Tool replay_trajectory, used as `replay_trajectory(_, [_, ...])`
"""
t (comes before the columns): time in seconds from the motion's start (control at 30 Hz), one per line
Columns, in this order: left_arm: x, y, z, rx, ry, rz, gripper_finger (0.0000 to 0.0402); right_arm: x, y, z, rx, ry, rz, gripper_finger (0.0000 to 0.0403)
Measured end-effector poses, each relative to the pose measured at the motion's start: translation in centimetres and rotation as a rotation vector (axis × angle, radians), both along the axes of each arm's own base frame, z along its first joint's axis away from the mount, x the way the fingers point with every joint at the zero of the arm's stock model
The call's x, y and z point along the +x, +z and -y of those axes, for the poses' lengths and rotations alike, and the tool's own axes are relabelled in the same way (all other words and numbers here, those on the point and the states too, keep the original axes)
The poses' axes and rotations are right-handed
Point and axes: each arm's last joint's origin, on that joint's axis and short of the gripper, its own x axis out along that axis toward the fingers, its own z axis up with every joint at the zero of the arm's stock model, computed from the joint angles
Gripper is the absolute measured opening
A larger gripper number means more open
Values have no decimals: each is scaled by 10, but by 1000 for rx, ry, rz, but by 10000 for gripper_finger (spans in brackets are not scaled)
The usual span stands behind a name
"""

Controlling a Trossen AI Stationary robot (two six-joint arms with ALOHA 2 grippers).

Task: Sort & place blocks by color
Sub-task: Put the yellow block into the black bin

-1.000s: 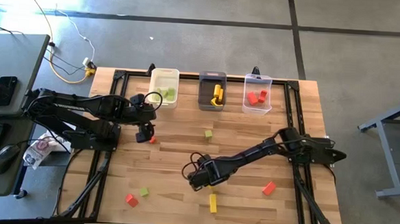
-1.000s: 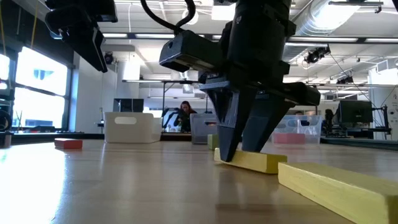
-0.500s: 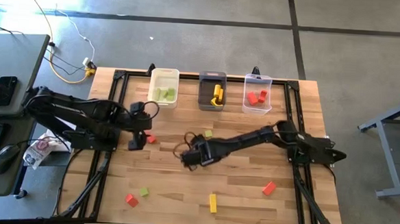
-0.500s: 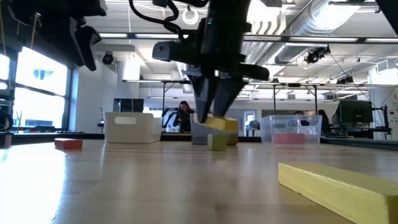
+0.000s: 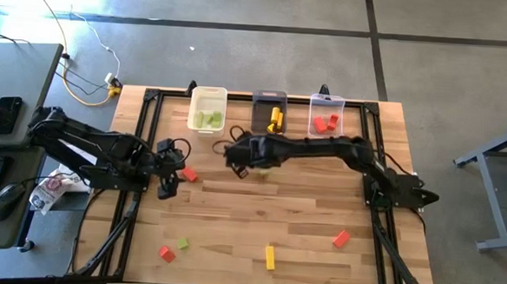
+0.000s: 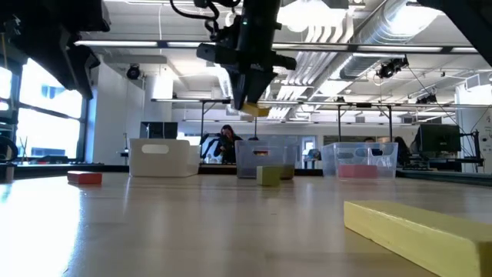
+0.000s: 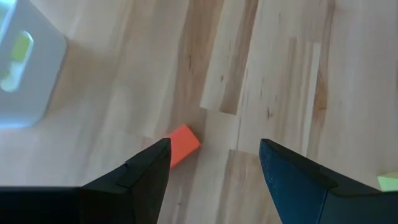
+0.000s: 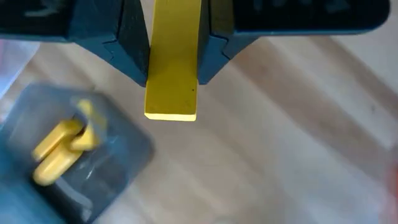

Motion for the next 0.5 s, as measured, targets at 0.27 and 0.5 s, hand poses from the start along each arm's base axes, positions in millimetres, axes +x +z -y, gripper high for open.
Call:
replay_trajectory(0.27, [-2, -3, 12, -33, -24, 2, 232, 0, 22, 53, -82, -15, 11, 79])
replay_trajectory(0.5, [-5, -2, 23, -61, -54, 13, 232, -9, 14, 98, -84, -102, -30, 79])
